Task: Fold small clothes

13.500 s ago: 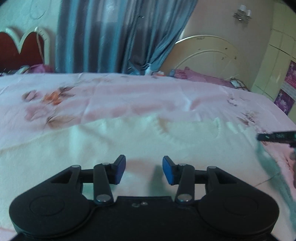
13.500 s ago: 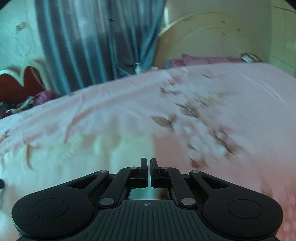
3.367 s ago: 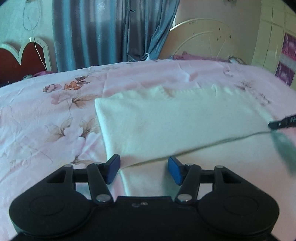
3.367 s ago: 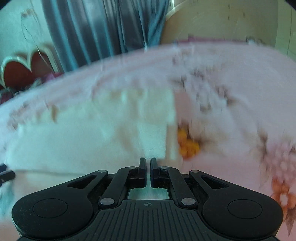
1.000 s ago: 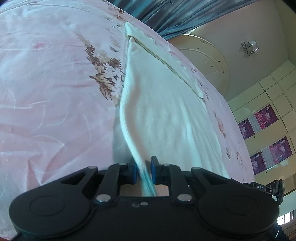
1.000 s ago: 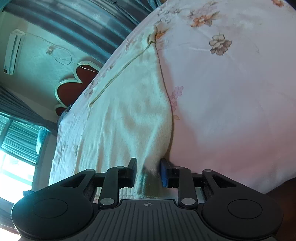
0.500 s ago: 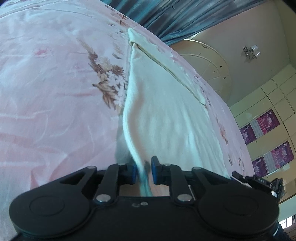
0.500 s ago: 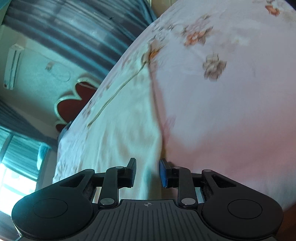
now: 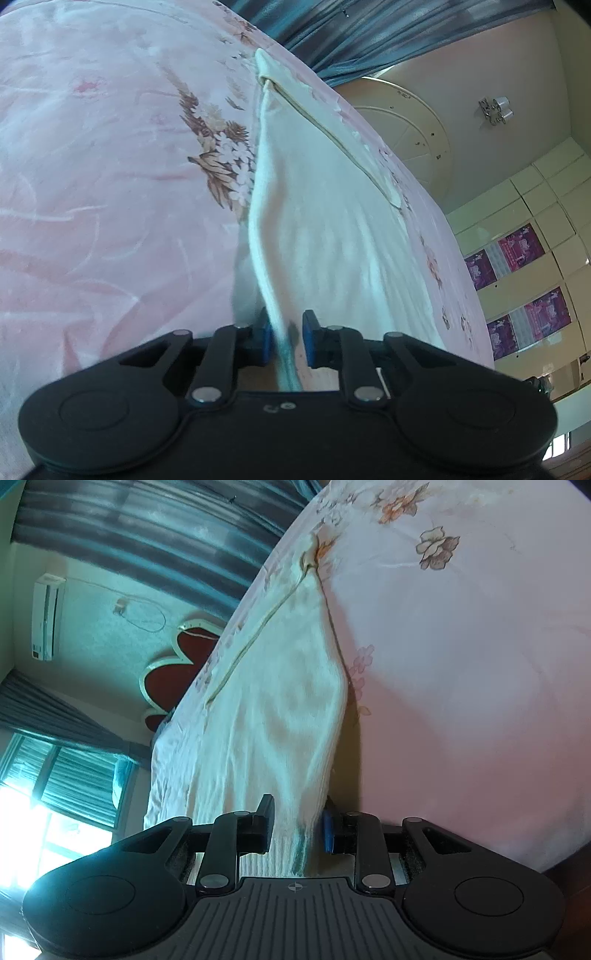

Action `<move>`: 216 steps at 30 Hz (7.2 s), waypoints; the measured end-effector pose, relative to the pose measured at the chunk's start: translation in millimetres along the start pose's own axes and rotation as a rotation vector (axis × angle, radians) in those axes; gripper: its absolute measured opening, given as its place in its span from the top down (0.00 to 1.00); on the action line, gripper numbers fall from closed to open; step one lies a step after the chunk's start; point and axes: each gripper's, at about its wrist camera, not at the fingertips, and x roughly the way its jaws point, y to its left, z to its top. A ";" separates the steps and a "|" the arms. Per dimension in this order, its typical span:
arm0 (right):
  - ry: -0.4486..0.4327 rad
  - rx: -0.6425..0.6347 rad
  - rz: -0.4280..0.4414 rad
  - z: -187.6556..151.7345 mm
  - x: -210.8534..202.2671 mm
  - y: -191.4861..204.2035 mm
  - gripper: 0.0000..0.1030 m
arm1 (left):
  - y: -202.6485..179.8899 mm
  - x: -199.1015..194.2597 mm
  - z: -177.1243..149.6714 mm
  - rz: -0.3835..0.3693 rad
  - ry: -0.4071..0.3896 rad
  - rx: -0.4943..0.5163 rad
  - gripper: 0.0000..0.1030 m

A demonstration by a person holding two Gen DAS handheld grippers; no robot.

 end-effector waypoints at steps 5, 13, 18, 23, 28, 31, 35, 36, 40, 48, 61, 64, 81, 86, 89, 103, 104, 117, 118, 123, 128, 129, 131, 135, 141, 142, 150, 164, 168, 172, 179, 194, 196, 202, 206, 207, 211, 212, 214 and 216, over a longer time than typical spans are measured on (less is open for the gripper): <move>0.006 -0.088 -0.034 7.3 1.7 22.5 0.97 | -11.1 -5.1 5.6 -0.006 -0.047 0.019 0.97; -0.007 -0.136 -0.106 14.6 0.9 30.7 0.97 | -7.6 -9.4 7.1 0.068 -0.061 0.007 0.97; -0.114 -0.196 -0.058 40.2 -13.5 66.1 0.97 | -23.8 -31.6 24.5 -0.025 -0.170 -0.008 0.97; -0.211 -0.265 -0.055 89.1 -5.8 117.1 0.97 | -59.5 -29.9 76.7 -0.091 -0.269 0.035 0.97; -0.260 -0.247 -0.069 162.1 33.8 140.8 0.97 | -81.4 2.8 154.5 -0.093 -0.309 0.064 0.97; -0.256 -0.224 -0.096 209.4 72.4 144.0 0.97 | -78.7 40.6 204.1 -0.083 -0.293 0.061 0.97; -0.209 -0.176 -0.143 266.9 127.4 131.4 0.97 | -60.1 94.9 254.9 -0.050 -0.241 0.015 0.97; -0.196 -0.159 -0.163 280.3 144.9 126.0 0.97 | -54.0 107.1 265.1 -0.047 -0.228 0.003 0.97; -0.155 -0.088 -0.208 317.9 192.2 91.5 0.97 | -31.7 156.8 299.5 -0.022 -0.166 -0.013 0.97; -0.149 -0.095 -0.272 343.5 238.5 56.0 0.93 | 3.4 203.1 329.0 -0.060 -0.161 -0.040 0.68; -0.126 -0.417 -0.363 339.7 250.4 74.0 0.48 | -16.5 198.9 337.2 -0.015 -0.095 0.293 0.53; -0.090 -0.445 -0.410 338.0 267.6 72.2 0.48 | -19.2 213.8 337.4 0.032 -0.053 0.321 0.54; -0.140 -0.619 -0.481 326.4 278.2 84.4 0.98 | -33.9 228.9 343.7 0.060 -0.082 0.416 0.97; -0.157 -0.613 -0.502 331.5 283.5 81.6 0.98 | -39.6 233.0 347.7 0.091 -0.109 0.439 0.97; -0.140 -0.585 -0.518 334.9 292.8 69.7 0.98 | -28.6 247.6 347.9 0.110 -0.080 0.396 0.97; -0.020 -0.714 -0.380 273.1 320.6 127.1 0.68 | -95.0 241.9 303.4 0.085 -0.095 0.524 0.45; 0.012 -0.723 -0.362 265.6 331.9 130.5 0.68 | -101.7 251.2 295.6 0.084 -0.076 0.548 0.45; -0.169 -0.553 -0.548 294.5 269.2 85.8 0.61 | -56.3 224.6 295.8 0.187 -0.155 0.408 0.46; -0.179 -0.574 -0.504 286.1 266.5 96.1 0.61 | -66.3 222.3 290.1 0.183 -0.173 0.434 0.38; -0.038 -0.729 -0.387 224.4 297.5 135.8 0.61 | -115.0 238.2 249.9 0.163 -0.132 0.571 0.32; 0.000 -0.761 -0.443 206.3 303.5 128.8 0.61 | -110.0 250.2 236.7 0.266 -0.079 0.617 0.35; -0.027 -0.731 -0.478 212.6 295.7 123.4 0.61 | -102.5 246.7 238.5 0.292 -0.085 0.606 0.36; -0.070 -0.675 -0.577 224.5 279.6 108.5 0.61 | -87.9 230.4 242.4 0.302 -0.110 0.564 0.36; -0.074 -0.653 -0.559 222.1 251.8 112.4 0.61 | -89.7 193.5 238.1 0.305 -0.156 0.489 0.34; 0.028 -0.779 -0.437 151.9 264.6 151.7 0.61 | -126.5 193.4 176.0 0.278 -0.125 0.589 0.33; 0.045 -0.788 -0.449 139.5 267.7 151.6 0.61 | -123.9 192.2 168.5 0.294 -0.122 0.577 0.35; 0.076 -0.804 -0.502 103.4 280.0 147.2 0.61 | -116.6 196.2 141.6 0.334 -0.087 0.583 0.34; -0.104 -0.635 -0.584 141.0 179.8 98.5 0.80 | -77.4 135.7 154.3 0.374 -0.152 0.499 0.44; -0.034 -0.597 -0.655 144.8 194.1 81.3 0.91 | -71.9 146.7 152.7 0.391 -0.112 0.495 0.46; -0.085 -0.604 -0.629 144.1 179.4 93.0 0.92 | -75.2 139.5 153.9 0.390 -0.125 0.484 0.47; -0.051 -0.616 -0.654 141.5 185.0 89.4 0.92 | -73.5 144.5 151.8 0.419 -0.108 0.491 0.47; -0.010 -0.628 -0.633 140.5 188.0 80.4 0.92 | -74.1 147.1 150.5 0.435 -0.110 0.494 0.45; -0.005 -0.624 -0.627 142.8 187.2 79.7 0.92 | -75.9 146.7 152.2 0.444 -0.102 0.494 0.45; -0.070 -0.593 -0.564 144.4 161.6 89.7 0.92 | -64.2 118.3 153.9 0.490 -0.147 0.327 0.45; -0.125 -0.589 -0.480 147.2 149.8 106.8 0.92 | -59.6 109.2 141.3 0.349 -0.140 0.209 0.55; -0.129 -0.581 -0.452 149.6 151.2 112.1 0.92 | -57.3 113.1 139.2 0.310 -0.144 0.155 0.55; -0.109 -0.565 -0.370 163.5 176.0 133.6 0.92 | -36.2 127.8 138.3 0.185 -0.265 -0.053 0.52; -0.106 -0.570 -0.361 166.4 184.4 138.2 0.93 | -28.2 131.0 139.9 0.151 -0.304 -0.106 0.52; -0.090 -0.578 -0.343 172.8 207.1 147.1 1.00 | -18.8 135.4 143.8 0.105 -0.356 -0.174 0.58; -0.062 -0.573 -0.332 179.3 233.8 153.5 1.00 | -14.1 142.3 150.6 0.095 -0.378 -0.195 0.60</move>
